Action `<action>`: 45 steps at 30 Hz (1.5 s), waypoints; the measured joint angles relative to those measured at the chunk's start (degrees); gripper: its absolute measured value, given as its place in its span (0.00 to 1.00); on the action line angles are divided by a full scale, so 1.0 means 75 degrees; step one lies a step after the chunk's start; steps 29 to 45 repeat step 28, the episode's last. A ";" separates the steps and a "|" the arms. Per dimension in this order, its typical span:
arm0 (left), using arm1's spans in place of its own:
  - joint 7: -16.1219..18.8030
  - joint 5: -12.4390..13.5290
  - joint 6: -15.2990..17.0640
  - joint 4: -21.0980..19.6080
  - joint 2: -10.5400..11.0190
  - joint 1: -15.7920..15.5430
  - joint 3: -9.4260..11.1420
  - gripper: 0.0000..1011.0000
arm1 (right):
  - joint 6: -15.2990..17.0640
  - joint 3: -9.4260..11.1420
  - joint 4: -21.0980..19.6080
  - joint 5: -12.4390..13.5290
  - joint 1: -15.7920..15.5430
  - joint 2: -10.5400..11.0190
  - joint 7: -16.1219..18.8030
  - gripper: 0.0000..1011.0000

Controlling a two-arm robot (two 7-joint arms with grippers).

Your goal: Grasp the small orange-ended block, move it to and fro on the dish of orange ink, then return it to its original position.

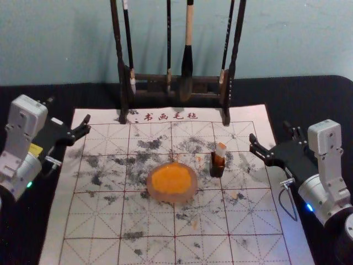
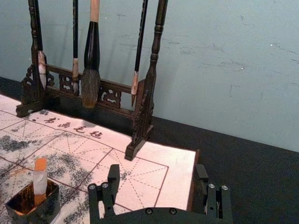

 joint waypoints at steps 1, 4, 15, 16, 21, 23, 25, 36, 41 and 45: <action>0.0000 0.0000 0.0000 0.0000 0.0000 0.0000 0.0000 0.99 | -0.0003 0.0001 -0.0003 0.0000 -0.0001 0.0000 -0.0004 0.99; 0.0000 0.0000 0.0000 0.0000 0.0000 0.0000 0.0000 0.99 | -0.0009 0.0003 -0.0010 0.0000 -0.0003 0.0000 -0.0010 0.99; 0.0000 0.0000 0.0000 0.0000 0.0000 0.0000 0.0000 0.99 | -0.0023 0.0010 -0.0023 0.0009 -0.0010 0.0000 -0.0021 0.99; 0.0000 0.0000 0.0000 0.0000 -0.0001 0.0000 0.0000 0.99 | -0.0025 0.0010 -0.0024 0.0010 -0.0010 0.0000 -0.0022 0.99; 0.0000 0.0000 0.0000 0.0000 0.0000 0.0000 0.0000 0.99 | -0.0029 0.0010 -0.0027 0.0014 -0.0010 0.0000 -0.0026 0.99; 0.0000 0.0000 0.0000 0.0000 0.0000 0.0000 0.0000 0.99 | -0.0031 0.0010 -0.0028 0.0016 -0.0010 0.0000 -0.0028 0.99; 0.0000 0.0000 0.0000 0.0000 0.0000 0.0000 0.0000 0.99 | -0.0032 0.0010 -0.0029 0.0017 -0.0010 0.0000 -0.0028 0.99; 0.0000 0.0000 0.0000 0.0000 0.0000 0.0000 0.0000 0.99 | -0.0034 0.0010 -0.0032 0.0019 -0.0010 0.0000 -0.0028 0.99; 0.0000 0.0000 0.0000 0.0000 0.0000 0.0000 0.0000 0.99 | -0.0034 0.0010 -0.0032 0.0019 -0.0010 0.0000 -0.0028 0.99; 0.0000 0.0000 0.0000 0.0000 0.0000 0.0000 0.0000 0.99 | -0.0034 0.0010 -0.0032 0.0019 -0.0010 0.0000 -0.0028 0.99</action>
